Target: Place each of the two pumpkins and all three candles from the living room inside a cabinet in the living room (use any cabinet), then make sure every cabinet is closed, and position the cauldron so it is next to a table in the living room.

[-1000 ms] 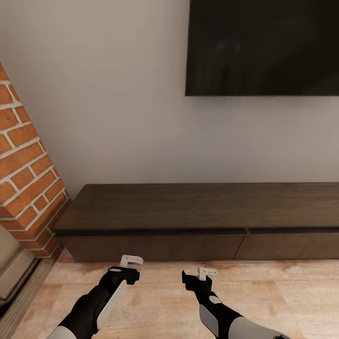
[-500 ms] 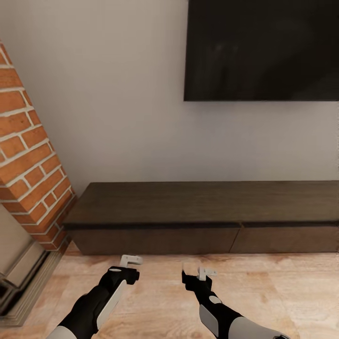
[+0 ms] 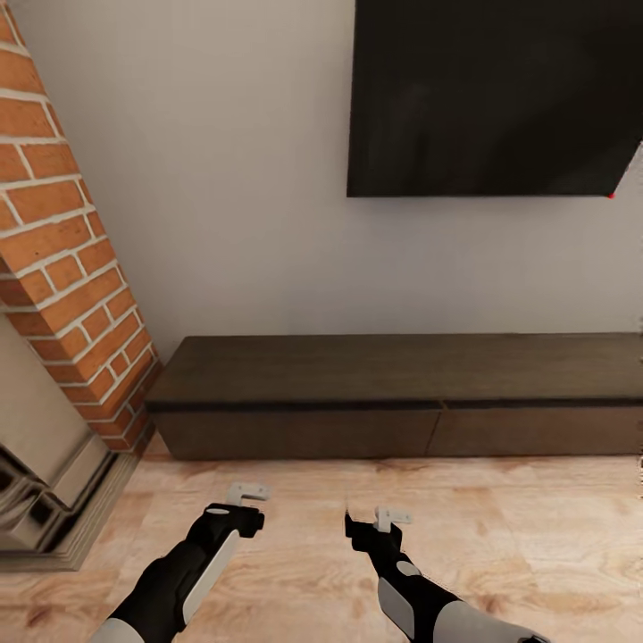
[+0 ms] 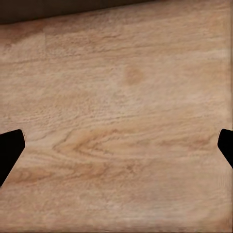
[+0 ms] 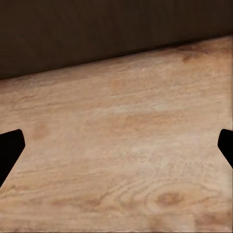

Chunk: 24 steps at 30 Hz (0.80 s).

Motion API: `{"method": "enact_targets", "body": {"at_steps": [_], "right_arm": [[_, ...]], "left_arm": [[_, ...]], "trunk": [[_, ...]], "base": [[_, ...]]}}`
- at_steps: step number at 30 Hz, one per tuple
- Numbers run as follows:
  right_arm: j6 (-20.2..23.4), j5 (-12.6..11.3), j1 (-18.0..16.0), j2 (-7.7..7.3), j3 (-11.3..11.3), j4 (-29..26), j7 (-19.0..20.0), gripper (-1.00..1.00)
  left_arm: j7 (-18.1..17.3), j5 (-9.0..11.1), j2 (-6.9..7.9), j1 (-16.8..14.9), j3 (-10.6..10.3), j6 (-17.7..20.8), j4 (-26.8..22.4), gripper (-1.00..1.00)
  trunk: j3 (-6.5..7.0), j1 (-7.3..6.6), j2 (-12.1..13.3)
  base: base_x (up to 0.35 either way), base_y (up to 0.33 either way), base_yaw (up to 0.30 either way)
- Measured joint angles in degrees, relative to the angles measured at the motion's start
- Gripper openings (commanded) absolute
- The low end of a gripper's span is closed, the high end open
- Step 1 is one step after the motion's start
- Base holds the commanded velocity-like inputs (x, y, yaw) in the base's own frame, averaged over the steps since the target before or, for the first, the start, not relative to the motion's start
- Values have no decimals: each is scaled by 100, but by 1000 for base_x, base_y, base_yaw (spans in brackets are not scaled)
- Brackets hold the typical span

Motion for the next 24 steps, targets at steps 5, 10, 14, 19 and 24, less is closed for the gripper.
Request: {"method": "enact_targets", "body": {"at_steps": [5, 10, 14, 19, 24], "right_arm": [[-3, -1, 1, -1, 0, -2, 8, 100], [-12, -1, 1, -1, 0, -2, 14, 100], [-18, -1, 1, -1, 1, -1, 16, 100], [-26, -1, 1, -1, 1, -1, 17, 100], [-28, -1, 1, -1, 1, -1, 17, 100]], "left_arm": [[0, 6, 3, 1, 9, 0, -70, 100], [7, 3, -1, 1, 9, -1, -79, 100], [8, -1, -4, 1, 9, -1, -82, 100], [8, -2, -5, 1, 9, -2, -79, 100], [8, -2, -5, 1, 9, -2, -79, 100]], "trunk": [[90, -110, 201], [180, -222, 401], [252, -311, 561], [341, -421, 762], [431, -531, 962]], "base": [[-298, 154, -190], [-158, 96, -261], [-26, 16, -270], [-3, 2, -271], [0, 0, -272]]}}
